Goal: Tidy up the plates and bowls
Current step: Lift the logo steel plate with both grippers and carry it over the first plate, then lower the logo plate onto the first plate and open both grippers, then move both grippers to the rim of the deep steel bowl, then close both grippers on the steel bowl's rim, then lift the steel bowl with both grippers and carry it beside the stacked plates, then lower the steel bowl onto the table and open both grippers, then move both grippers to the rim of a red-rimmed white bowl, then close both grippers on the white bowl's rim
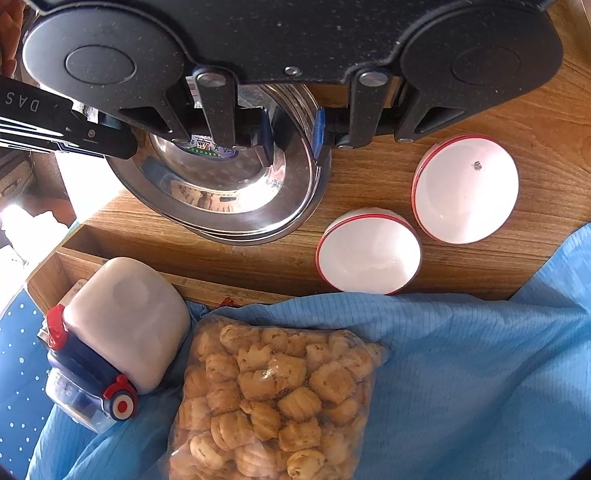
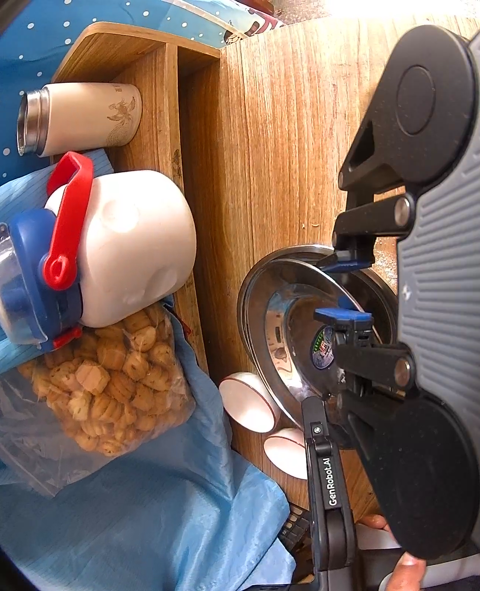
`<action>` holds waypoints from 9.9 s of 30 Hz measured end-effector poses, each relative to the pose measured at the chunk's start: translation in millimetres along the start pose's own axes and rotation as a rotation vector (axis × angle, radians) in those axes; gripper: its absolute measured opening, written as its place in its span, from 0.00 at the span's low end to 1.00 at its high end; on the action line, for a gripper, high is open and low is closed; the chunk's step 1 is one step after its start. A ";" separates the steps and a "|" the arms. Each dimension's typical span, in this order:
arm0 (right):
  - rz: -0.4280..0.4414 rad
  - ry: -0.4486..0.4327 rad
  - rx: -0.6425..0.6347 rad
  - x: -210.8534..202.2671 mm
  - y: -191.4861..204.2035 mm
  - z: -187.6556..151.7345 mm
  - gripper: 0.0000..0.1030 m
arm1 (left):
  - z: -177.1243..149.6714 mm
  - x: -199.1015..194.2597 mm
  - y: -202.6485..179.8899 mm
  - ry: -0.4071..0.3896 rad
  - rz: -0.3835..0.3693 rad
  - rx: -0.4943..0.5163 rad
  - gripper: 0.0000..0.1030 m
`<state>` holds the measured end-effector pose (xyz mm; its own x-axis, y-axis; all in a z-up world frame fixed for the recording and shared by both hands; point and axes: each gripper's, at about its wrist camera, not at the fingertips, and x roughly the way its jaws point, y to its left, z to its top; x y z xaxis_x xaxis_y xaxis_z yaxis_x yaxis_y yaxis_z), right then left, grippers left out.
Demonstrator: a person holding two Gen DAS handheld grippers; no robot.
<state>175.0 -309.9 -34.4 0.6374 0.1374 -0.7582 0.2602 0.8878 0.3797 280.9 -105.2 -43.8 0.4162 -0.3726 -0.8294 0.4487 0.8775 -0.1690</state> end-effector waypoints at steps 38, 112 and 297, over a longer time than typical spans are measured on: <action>-0.050 0.034 -0.136 17.3 18.9 -0.8 0.43 | -0.8 9.7 -11.4 -0.002 0.017 0.067 0.45; 0.120 0.283 -0.657 111.1 321.1 -75.2 0.99 | -133.7 -134.1 261.3 -0.003 0.390 -0.331 0.90; -0.026 0.212 -0.053 145.7 202.5 44.7 0.40 | 34.0 16.5 187.3 0.092 -0.009 0.057 0.85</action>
<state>352.9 -129.8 -44.3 0.4629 0.1982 -0.8640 0.2323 0.9135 0.3340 398.7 42.8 -71.0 0.3391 -0.3486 -0.8738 0.4975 0.8547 -0.1479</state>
